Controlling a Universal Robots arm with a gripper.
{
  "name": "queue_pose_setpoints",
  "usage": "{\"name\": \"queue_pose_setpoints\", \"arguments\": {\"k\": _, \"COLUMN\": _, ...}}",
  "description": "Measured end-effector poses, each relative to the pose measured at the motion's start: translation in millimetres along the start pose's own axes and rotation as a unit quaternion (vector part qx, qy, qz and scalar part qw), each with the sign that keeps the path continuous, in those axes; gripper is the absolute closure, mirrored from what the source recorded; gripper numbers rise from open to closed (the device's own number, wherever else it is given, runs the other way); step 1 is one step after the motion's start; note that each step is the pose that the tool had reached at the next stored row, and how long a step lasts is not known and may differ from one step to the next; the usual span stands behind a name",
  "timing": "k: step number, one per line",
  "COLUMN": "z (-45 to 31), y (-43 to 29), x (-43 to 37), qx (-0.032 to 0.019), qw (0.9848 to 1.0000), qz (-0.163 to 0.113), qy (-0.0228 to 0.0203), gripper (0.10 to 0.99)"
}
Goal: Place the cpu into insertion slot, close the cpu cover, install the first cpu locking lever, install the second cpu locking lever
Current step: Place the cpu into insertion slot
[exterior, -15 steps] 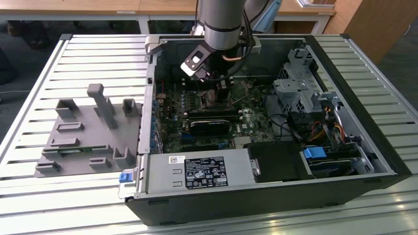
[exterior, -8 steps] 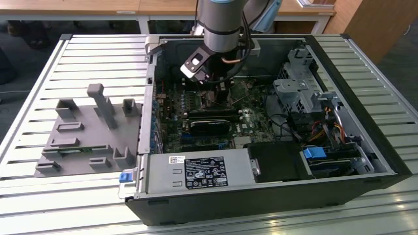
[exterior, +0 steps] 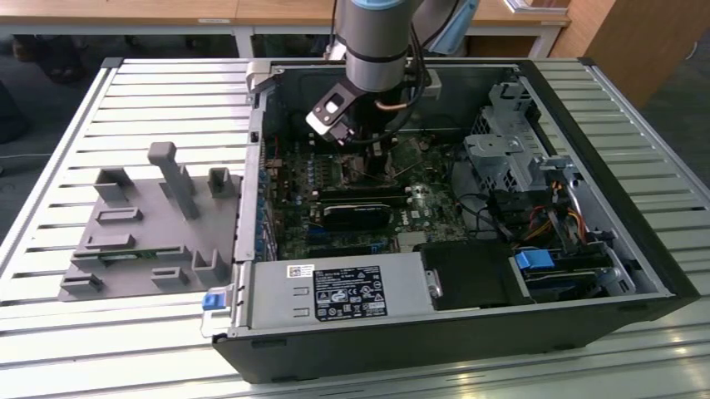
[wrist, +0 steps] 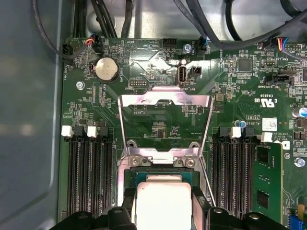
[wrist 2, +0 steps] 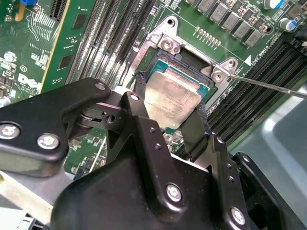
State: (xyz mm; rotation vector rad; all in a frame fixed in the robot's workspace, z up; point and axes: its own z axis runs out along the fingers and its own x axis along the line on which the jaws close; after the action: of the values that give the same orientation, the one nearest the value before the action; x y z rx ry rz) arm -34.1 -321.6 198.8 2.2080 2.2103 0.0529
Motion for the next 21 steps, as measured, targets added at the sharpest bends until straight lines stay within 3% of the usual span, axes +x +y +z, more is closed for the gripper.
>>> {"name": "queue_pose_setpoints", "arguments": {"k": 12, "z": 6.1, "y": -0.9, "x": 0.0, "qx": 0.0001, "qw": 1.0000, "qz": 0.000, "qy": 0.0000, "gripper": 0.541}}
{"name": "queue_pose_setpoints", "arguments": {"k": 21, "z": 6.5, "y": -0.9, "x": 0.0, "qx": 0.0000, "qw": 1.0000, "qz": 0.000, "qy": 0.0000, "gripper": 0.541}}
